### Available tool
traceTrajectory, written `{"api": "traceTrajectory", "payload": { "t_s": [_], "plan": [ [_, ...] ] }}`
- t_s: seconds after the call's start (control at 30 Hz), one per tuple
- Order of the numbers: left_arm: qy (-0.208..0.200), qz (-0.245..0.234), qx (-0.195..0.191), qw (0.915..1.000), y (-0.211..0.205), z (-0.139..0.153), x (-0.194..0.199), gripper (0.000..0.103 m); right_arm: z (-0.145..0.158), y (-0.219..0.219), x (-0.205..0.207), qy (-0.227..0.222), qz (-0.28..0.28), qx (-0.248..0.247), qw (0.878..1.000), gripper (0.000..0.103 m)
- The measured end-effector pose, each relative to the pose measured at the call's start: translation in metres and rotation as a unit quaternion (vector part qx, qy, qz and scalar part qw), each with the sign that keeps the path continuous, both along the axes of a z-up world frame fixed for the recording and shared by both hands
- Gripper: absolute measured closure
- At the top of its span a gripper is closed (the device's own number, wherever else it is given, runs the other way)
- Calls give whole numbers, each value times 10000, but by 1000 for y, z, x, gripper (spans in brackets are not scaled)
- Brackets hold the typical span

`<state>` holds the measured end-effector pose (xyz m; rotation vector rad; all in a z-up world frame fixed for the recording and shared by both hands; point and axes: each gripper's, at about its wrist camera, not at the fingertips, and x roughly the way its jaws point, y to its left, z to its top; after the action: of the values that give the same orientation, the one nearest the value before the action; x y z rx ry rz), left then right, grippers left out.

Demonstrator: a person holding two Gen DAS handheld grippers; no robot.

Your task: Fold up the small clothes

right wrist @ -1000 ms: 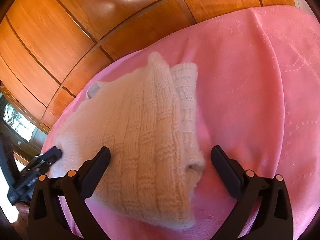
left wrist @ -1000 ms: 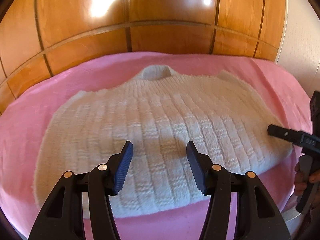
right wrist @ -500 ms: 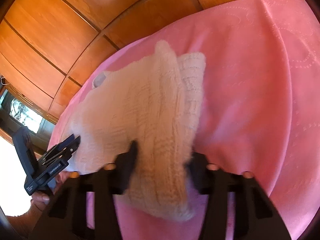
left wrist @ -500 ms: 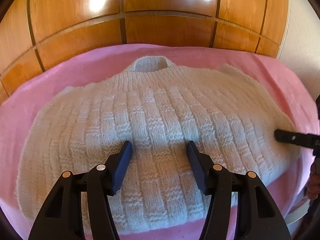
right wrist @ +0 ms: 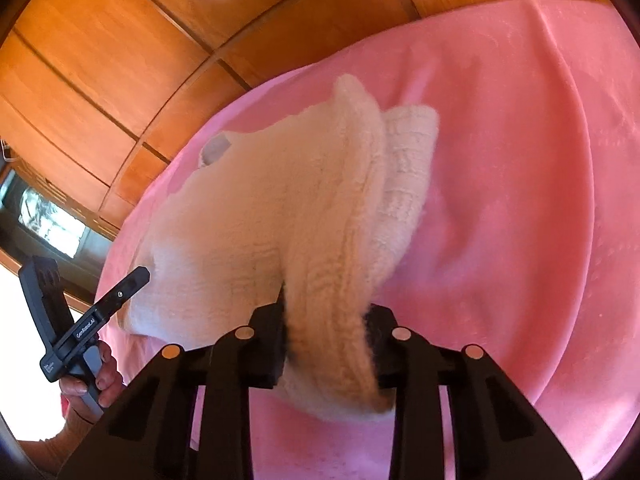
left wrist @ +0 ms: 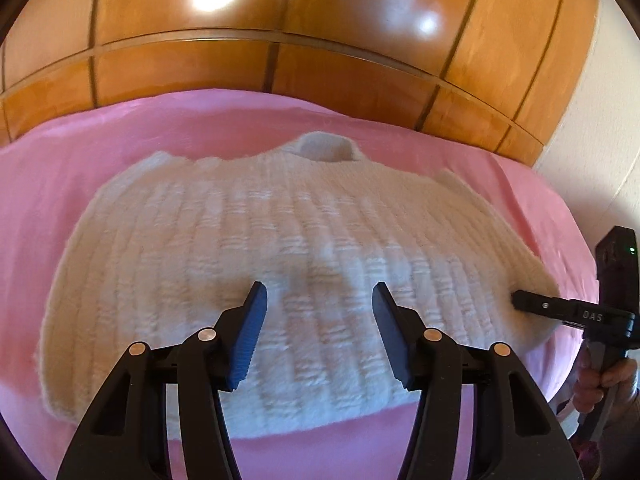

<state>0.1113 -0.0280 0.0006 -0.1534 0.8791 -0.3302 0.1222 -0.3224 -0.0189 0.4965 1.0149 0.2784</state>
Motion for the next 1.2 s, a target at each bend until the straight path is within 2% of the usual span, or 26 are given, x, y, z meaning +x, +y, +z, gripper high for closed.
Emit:
{"api": "traceTrajectory", "payload": {
  "t_s": [0.13, 0.27, 0.43, 0.57, 0.73, 0.87, 0.9, 0.97, 1.03, 1.2],
  "plan": [
    [188, 157, -404, 9989, 27, -3, 1, 49, 21, 6, -2, -174, -74, 111, 9998, 77],
    [319, 278, -690, 9967, 51, -4, 1, 49, 52, 26, 2, -495, 83, 347, 9981, 79],
    [268, 557, -1088, 9921, 95, 7, -2, 49, 91, 75, 19, -933, 607, 801, 9905, 81],
    [227, 735, -1603, 9841, 135, 16, -6, 49, 111, 140, 42, -1155, 1241, 1015, 9803, 81],
    [254, 850, -2455, 9653, 186, 20, -12, 49, 95, 221, 64, -993, 1892, 1122, 9704, 81],
    [360, 720, -2999, 9506, 203, 20, -13, 48, 47, 285, 70, -537, 2316, 909, 9671, 82],
    [398, 675, -3087, 9479, 205, 19, -11, 44, 38, 294, 69, -471, 2360, 837, 9670, 82],
    [540, 551, -3288, 9413, 205, 15, -6, 43, 24, 310, 63, -484, 2460, 579, 9663, 81],
    [708, 481, -3419, 9358, 200, 11, 5, 39, 23, 316, 56, -644, 2521, 365, 9649, 77],
    [1140, 334, -3603, 9252, 180, -3, 27, 35, 36, 295, 25, -1085, 2742, 373, 9548, 40]
  ]
}}
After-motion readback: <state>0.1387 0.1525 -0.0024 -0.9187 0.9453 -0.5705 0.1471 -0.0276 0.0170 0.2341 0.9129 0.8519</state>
